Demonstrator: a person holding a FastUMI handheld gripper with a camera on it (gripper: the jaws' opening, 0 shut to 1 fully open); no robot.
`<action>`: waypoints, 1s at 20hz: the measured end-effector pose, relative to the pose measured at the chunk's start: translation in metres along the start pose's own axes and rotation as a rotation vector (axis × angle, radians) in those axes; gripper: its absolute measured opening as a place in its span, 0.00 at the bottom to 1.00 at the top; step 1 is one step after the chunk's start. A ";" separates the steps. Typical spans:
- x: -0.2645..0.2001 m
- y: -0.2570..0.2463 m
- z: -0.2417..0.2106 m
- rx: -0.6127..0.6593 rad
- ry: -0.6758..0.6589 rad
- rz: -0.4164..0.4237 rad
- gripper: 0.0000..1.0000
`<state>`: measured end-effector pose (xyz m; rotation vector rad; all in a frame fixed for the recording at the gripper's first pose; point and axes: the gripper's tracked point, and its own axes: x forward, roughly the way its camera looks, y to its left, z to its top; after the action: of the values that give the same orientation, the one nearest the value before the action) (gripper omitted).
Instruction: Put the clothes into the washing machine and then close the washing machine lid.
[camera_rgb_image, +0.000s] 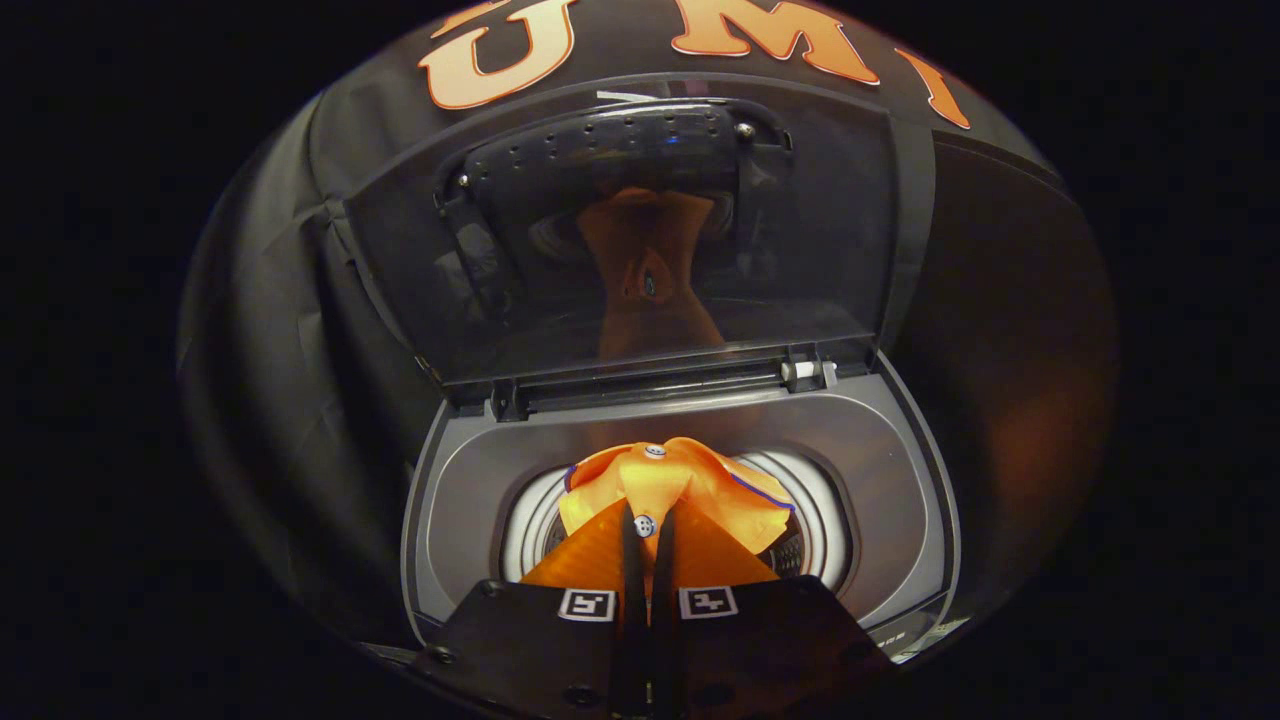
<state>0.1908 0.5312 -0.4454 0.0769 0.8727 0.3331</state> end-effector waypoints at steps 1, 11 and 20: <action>0.001 -0.001 0.000 0.001 0.003 -0.004 0.10; -0.006 -0.014 -0.006 -0.062 0.036 -0.071 1.00; -0.026 -0.011 -0.013 -0.029 0.019 -0.067 1.00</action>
<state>0.1679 0.5115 -0.4371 0.0172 0.8868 0.2843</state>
